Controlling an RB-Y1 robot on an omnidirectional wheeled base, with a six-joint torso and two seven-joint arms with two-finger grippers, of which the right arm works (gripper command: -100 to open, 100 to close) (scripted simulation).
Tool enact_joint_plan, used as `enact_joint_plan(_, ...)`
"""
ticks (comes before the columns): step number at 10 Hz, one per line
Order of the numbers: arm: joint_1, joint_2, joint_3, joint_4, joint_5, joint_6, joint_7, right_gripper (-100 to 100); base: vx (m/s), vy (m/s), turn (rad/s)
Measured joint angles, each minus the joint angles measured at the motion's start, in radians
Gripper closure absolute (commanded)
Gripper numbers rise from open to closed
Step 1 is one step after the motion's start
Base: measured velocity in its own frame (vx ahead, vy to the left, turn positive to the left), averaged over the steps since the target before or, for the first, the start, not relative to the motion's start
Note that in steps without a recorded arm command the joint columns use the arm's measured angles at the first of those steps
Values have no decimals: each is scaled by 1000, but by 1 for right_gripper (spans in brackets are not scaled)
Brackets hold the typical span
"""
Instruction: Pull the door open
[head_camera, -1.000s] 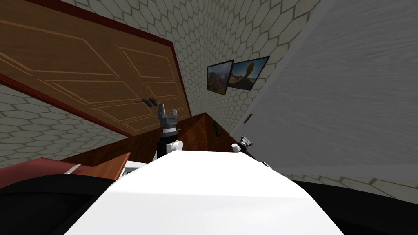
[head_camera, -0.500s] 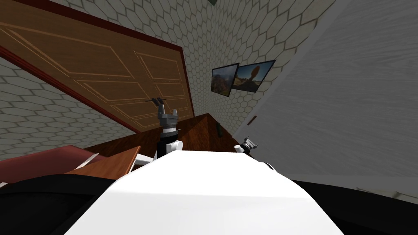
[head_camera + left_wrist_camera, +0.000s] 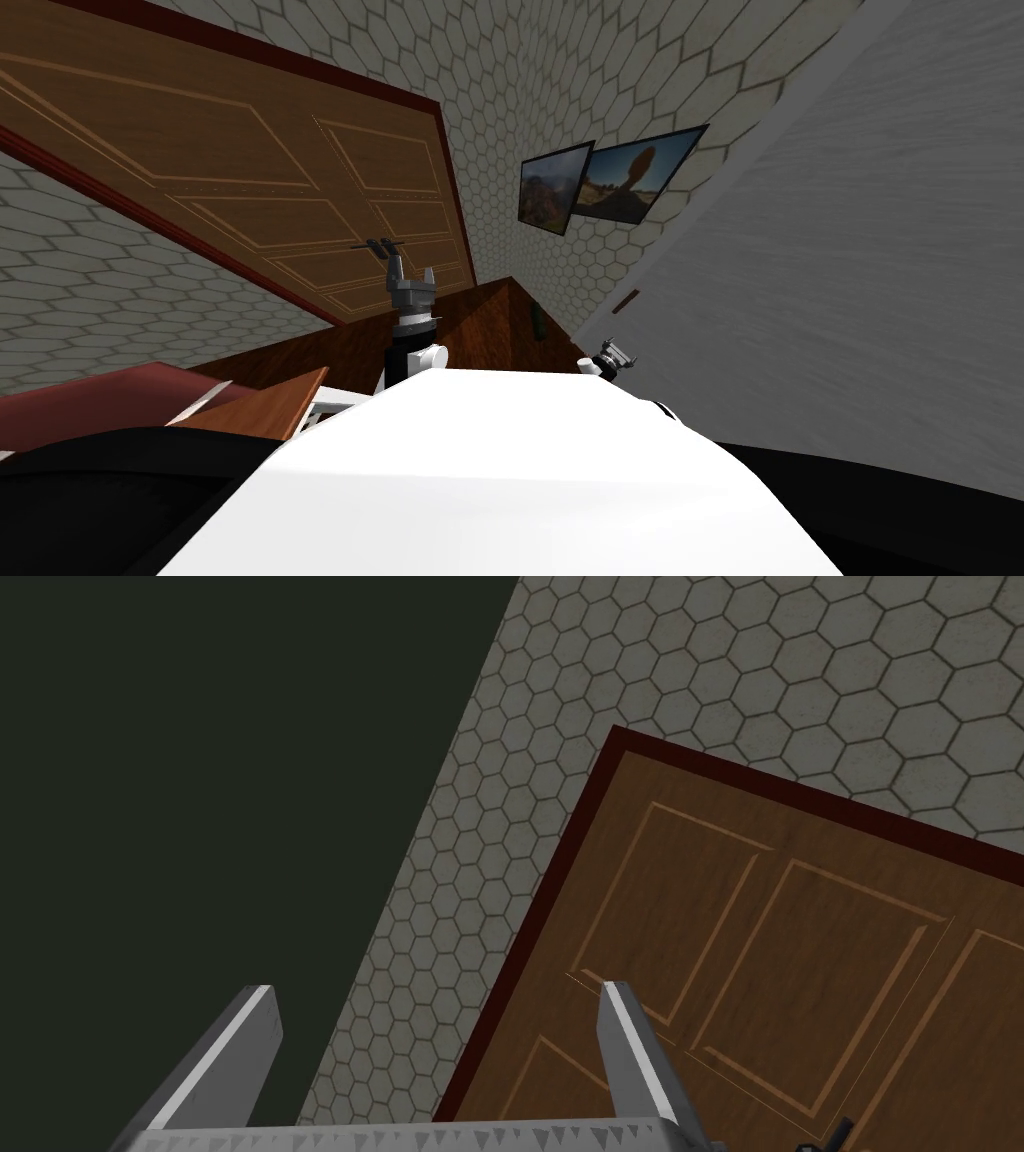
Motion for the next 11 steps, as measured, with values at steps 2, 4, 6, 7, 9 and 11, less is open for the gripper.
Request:
enact_joint_plan(2,1,-7,-10,13,4,1,-11,-100,192,-154,59)
enact_joint_plan(4,9,-12,-19,10,5,7,-8,-100,174,-132,65)
enact_joint_plan(6,13,-14,-25,13,7,8,-10,-100,141,-143,42)
enact_joint_plan(7,17,-15,-29,8,6,11,-7,-100,153,-146,54)
enact_joint_plan(9,20,-19,-33,12,8,14,-10,-100,175,-158,40)
enact_joint_plan(11,24,-20,-37,10,8,15,-9,-100,140,-187,51)
